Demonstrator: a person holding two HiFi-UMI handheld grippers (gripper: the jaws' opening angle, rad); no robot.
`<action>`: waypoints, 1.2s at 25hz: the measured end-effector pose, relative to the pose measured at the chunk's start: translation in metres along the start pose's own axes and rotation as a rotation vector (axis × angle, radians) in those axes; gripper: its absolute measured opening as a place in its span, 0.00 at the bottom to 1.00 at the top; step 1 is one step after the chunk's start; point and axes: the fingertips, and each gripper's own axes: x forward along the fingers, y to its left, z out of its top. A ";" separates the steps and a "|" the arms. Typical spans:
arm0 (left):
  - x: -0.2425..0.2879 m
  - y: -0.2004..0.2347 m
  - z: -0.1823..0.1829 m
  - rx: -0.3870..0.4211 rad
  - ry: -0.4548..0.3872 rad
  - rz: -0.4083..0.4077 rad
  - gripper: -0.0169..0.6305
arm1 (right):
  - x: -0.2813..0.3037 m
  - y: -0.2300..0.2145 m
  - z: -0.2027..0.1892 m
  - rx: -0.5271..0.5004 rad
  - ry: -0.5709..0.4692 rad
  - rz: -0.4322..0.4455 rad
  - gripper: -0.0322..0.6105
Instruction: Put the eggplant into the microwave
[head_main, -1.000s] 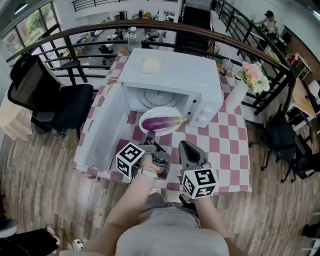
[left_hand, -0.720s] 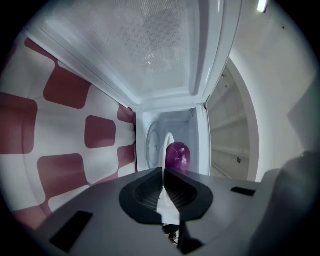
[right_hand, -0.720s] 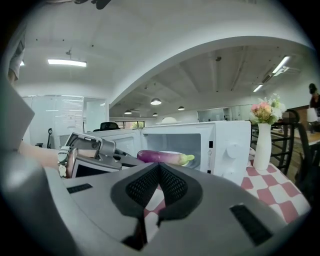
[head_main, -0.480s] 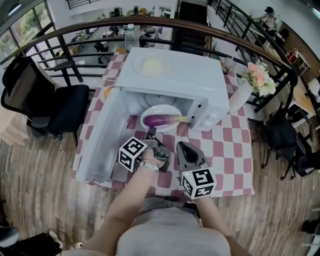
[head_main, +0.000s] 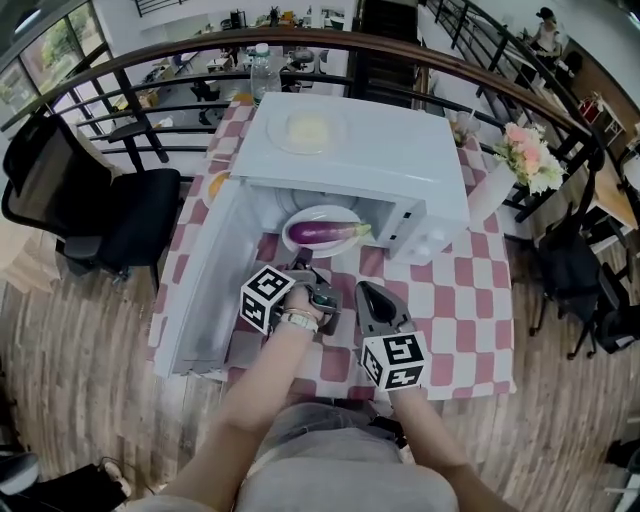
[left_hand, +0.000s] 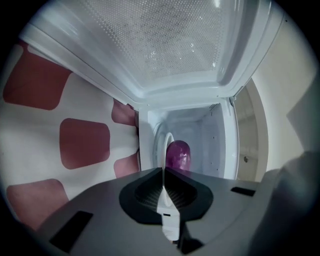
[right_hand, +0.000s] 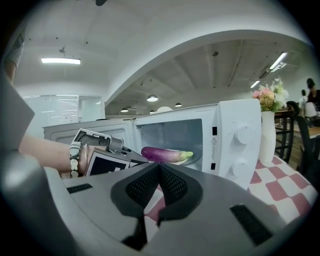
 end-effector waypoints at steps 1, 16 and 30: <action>0.003 0.000 0.001 0.006 0.001 -0.001 0.05 | 0.001 -0.001 -0.001 -0.002 0.000 0.001 0.09; 0.037 0.015 0.013 -0.022 -0.043 0.029 0.05 | 0.021 -0.012 -0.002 0.012 -0.006 0.017 0.09; 0.081 0.014 0.020 -0.057 -0.085 0.058 0.05 | 0.043 -0.036 -0.010 0.062 0.020 0.019 0.09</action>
